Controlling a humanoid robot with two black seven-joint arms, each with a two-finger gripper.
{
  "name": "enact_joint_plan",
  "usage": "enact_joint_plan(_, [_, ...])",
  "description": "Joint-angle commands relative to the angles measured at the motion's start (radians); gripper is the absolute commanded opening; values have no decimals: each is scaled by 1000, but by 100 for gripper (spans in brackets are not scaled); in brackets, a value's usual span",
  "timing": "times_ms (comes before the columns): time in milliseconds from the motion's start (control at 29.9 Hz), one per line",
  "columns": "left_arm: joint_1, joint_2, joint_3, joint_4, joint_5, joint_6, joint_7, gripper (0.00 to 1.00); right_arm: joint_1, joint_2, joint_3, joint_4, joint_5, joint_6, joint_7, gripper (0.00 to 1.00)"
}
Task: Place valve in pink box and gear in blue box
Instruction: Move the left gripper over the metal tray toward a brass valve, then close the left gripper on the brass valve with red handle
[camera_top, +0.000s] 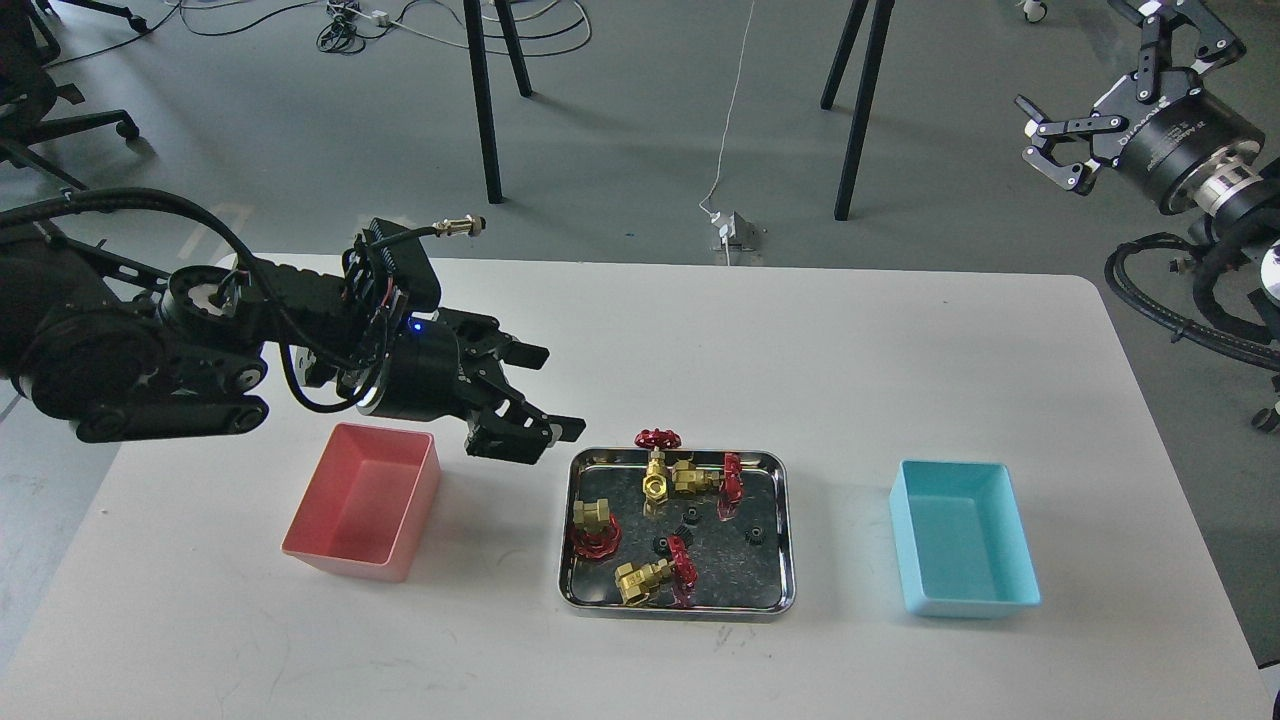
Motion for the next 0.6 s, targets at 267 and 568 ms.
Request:
enact_joint_plan(267, [173, -92, -53, 92, 44, 33, 0, 97, 84, 71, -12, -2, -2, 0, -53, 100])
enact_joint_plan(568, [279, -170, -58, 221, 67, 45, 0, 98, 64, 56, -25, 4, -1, 0, -53, 100])
